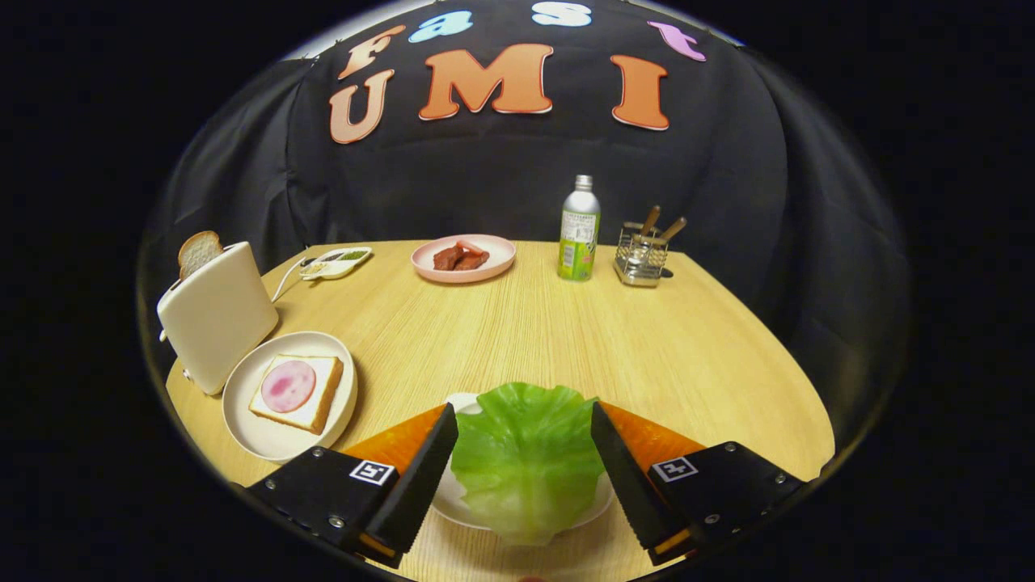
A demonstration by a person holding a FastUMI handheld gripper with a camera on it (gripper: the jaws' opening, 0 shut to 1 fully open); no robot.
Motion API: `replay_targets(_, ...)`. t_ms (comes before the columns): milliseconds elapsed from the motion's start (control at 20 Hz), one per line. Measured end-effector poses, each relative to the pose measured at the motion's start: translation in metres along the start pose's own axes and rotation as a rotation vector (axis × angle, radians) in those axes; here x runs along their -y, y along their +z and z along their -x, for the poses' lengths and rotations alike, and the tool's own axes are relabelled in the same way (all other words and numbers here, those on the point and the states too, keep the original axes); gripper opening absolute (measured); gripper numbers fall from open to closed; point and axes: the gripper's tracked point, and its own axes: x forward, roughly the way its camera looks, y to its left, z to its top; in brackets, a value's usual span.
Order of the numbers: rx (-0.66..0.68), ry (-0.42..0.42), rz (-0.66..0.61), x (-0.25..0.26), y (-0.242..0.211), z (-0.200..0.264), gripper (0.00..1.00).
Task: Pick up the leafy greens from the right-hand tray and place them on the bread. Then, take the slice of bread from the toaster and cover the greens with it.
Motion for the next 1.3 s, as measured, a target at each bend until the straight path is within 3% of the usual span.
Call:
replay_targets(600, -0.163, -0.011, -0.003, 0.008, -0.039, -0.017, 0.98)
replay_targets(800, -0.158, -0.009, -0.004, 0.005, -0.036, -0.016, 0.76)
replay_targets(900, -0.156, -0.014, -0.012, 0.005, -0.035, -0.017, 0.61)
replay_targets(1050, -0.157, -0.042, -0.037, 0.011, -0.035, -0.018, 0.2)
replay_targets(1150, -0.156, -0.059, -0.076, 0.013, -0.032, -0.017, 0.07)
replay_targets(1300, -0.124, -0.072, -0.078, 0.012, -0.017, -0.012, 0.05)
